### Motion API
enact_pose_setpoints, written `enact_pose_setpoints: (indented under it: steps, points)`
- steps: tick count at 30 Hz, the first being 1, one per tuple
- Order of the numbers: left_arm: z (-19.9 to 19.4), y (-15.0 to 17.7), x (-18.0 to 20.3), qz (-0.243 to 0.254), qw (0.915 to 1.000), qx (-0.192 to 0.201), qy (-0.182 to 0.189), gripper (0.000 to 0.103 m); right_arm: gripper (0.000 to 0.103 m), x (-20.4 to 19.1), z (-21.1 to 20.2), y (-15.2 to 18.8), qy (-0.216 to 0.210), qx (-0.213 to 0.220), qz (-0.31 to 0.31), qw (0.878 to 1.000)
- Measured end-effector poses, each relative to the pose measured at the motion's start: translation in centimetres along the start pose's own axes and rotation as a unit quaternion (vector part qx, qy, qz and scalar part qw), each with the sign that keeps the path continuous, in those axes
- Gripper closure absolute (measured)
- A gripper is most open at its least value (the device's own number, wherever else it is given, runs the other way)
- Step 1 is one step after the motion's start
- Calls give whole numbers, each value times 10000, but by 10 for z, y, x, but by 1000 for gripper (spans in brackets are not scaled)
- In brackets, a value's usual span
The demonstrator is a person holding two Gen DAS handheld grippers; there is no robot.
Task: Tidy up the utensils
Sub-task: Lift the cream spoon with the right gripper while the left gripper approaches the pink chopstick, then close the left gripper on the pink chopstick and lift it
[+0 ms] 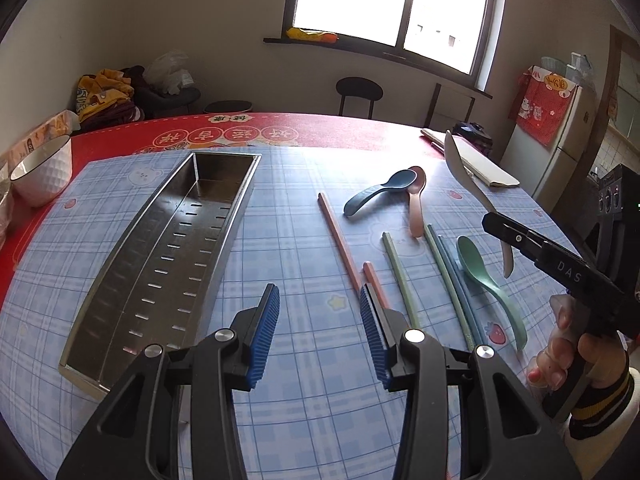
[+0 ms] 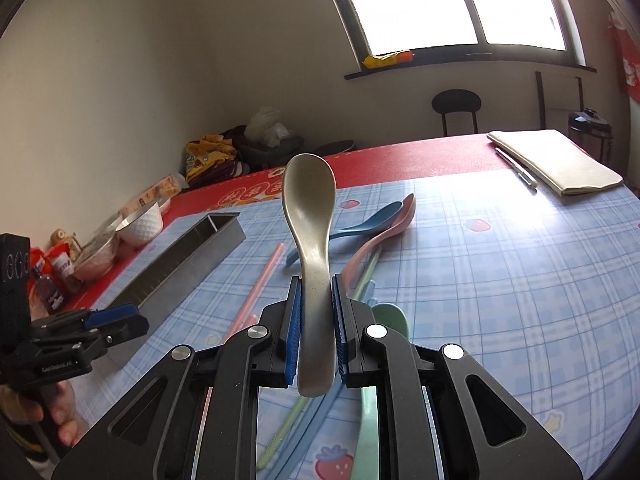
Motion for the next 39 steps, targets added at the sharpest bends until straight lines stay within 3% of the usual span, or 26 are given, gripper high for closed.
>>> enact_pose_setpoints:
  steps: [3, 16, 24, 31, 39]
  points:
    - [17, -3, 12, 61, 9997, -248, -6, 63, 88, -3, -5, 1, 156, 119, -143, 9997]
    - [83, -14, 25, 248, 9951, -894, -351, 81, 88, -5, -9, 2, 24, 202, -164, 9997]
    - [99, -16, 35, 508, 9929, -978, -457, 82, 88, -5, -7, 2, 3, 166, -184, 9997]
    - [106, -20, 35, 605, 9937, -831, -436, 83, 88, -4, -7, 2, -2, 160, -127, 9998]
    - [108, -23, 34, 516, 9949, -775, -392, 86, 88, -3, -5, 2, -31, 124, -120, 9998]
Point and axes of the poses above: each gripper's, at about its wrist camera, not at the fingertips, and z roughly the way its jaws point, x to its right, y to its underside, the point moved 4 cm from there along z, roughly the way its jaws point
